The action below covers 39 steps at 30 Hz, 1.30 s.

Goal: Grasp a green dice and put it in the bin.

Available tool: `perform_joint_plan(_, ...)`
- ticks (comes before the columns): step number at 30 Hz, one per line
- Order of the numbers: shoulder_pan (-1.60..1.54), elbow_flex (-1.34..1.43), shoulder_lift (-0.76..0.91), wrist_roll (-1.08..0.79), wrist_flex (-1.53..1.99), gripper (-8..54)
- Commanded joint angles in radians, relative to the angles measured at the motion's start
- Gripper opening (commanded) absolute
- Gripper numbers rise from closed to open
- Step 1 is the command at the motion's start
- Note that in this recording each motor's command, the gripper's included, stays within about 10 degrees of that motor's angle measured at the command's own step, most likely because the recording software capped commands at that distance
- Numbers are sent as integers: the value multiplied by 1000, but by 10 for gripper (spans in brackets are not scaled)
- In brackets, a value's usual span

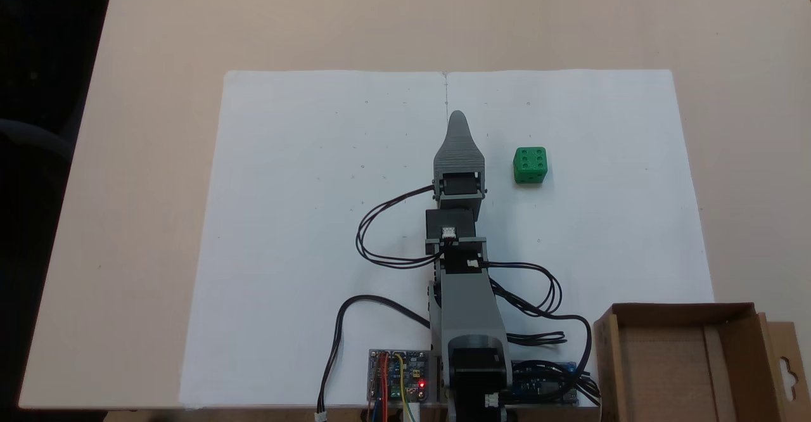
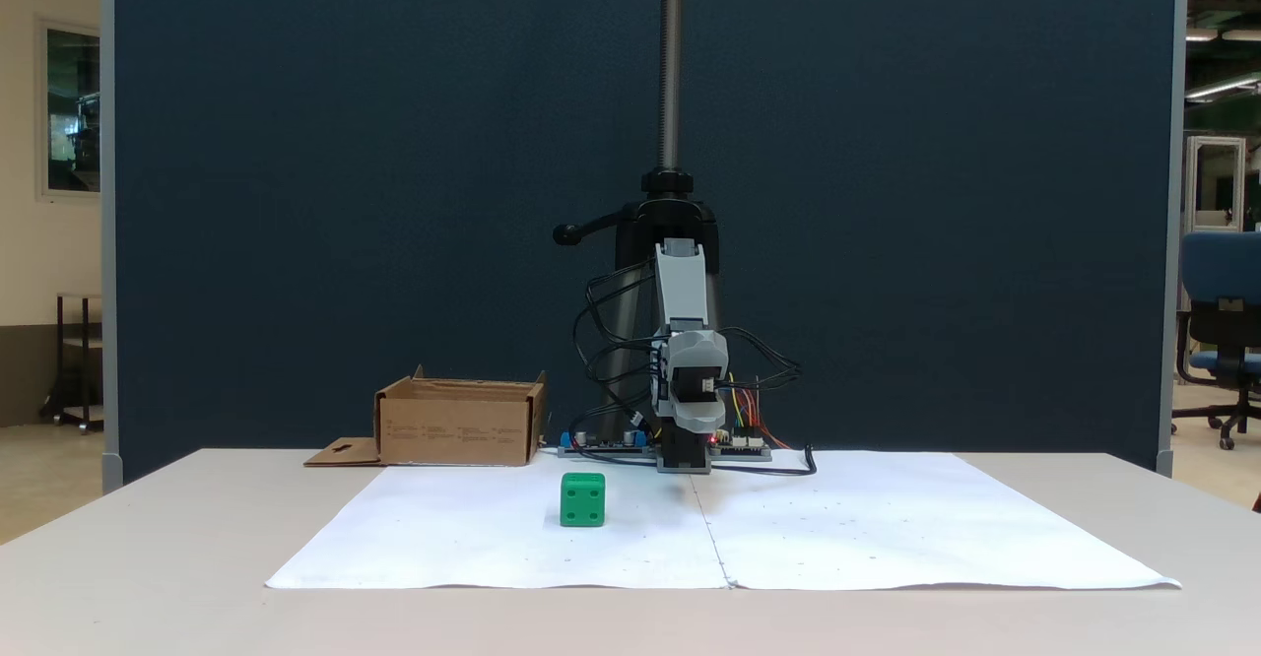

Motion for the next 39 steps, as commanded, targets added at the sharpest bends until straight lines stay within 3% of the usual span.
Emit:
perform_joint_plan(1, -14, 72, 114, -58, -87, 426)
perform_joint_plan(10, -2, -69, 114, -60, 77, 414)
perform_joint_plan(35, 21, -761, 106, -61, 1440, 415)
perform_joint_plan(39, 31, -904, 21, -83, 1664, 415)
